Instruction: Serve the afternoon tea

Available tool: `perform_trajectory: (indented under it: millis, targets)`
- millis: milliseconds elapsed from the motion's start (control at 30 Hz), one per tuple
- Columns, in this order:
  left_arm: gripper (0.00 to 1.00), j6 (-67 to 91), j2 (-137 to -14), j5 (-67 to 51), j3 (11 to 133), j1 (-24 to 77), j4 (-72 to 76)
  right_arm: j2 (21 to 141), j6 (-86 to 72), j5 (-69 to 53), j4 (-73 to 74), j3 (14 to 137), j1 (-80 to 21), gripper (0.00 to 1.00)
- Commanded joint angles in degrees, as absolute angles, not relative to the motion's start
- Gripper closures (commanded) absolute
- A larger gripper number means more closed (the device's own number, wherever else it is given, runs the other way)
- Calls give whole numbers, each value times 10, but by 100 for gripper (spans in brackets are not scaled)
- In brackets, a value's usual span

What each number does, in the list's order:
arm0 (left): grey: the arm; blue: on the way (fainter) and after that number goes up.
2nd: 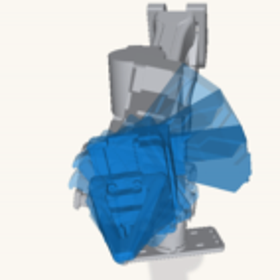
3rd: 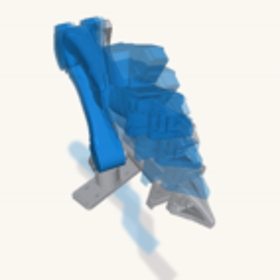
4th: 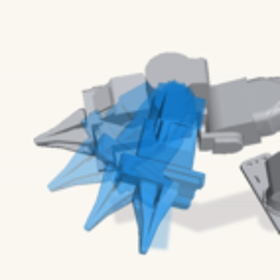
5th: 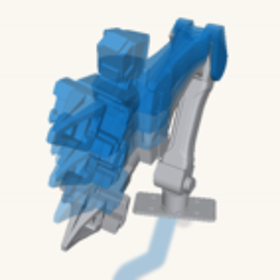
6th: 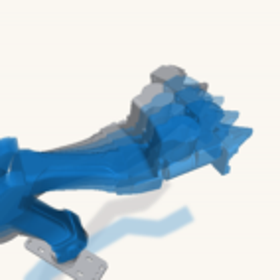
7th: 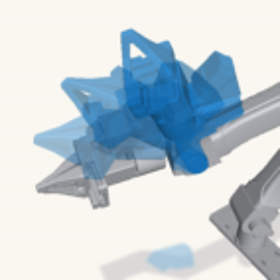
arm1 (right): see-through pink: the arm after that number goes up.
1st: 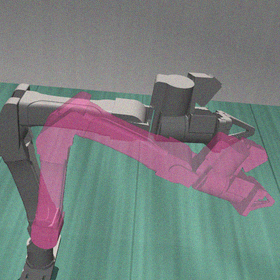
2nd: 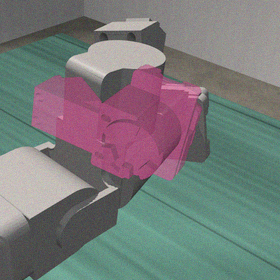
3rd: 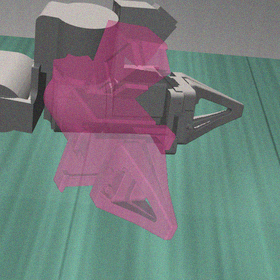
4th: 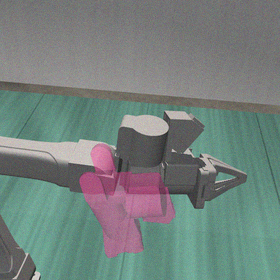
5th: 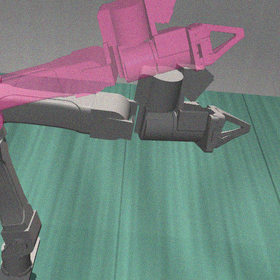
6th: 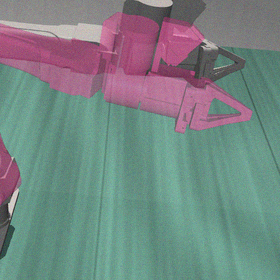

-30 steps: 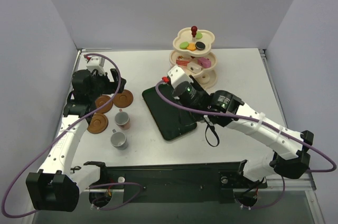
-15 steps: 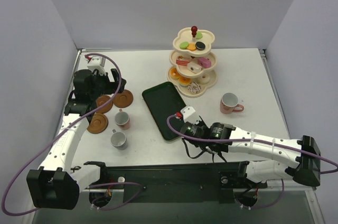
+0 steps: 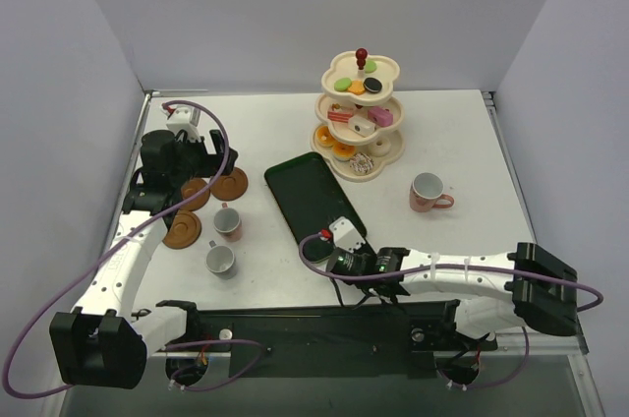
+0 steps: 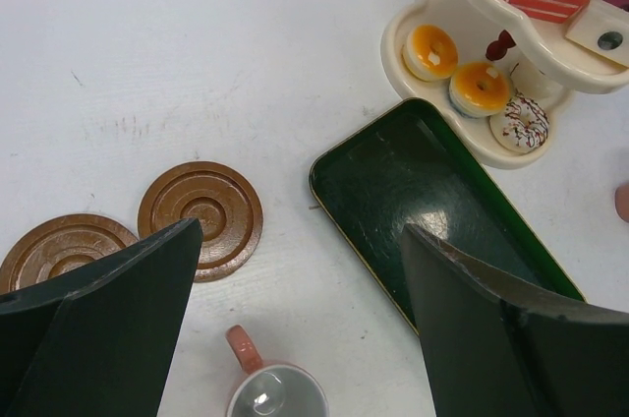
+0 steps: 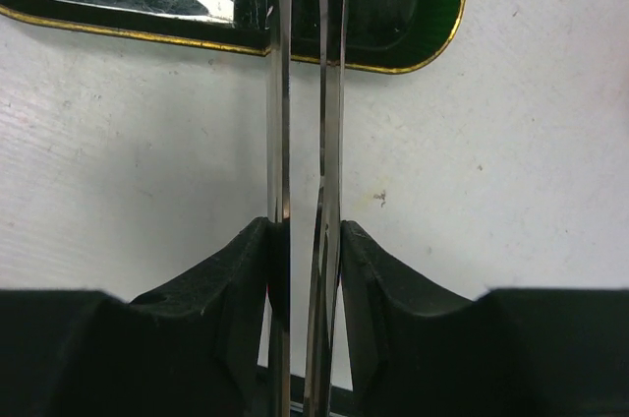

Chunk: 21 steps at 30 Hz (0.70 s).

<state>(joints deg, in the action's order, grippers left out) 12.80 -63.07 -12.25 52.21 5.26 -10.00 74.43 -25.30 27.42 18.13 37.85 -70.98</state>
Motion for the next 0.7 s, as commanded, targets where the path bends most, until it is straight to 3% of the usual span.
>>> perform_trajectory:
  millis: [0, 667]
  targets:
    - [7, 124, -631, -124, 526, 56, -78, 774, -271, 301, 159, 380, -714, 71]
    - [7, 122, -626, -121, 526, 68, -81, 913, -229, 300, 232, 500, -652, 65]
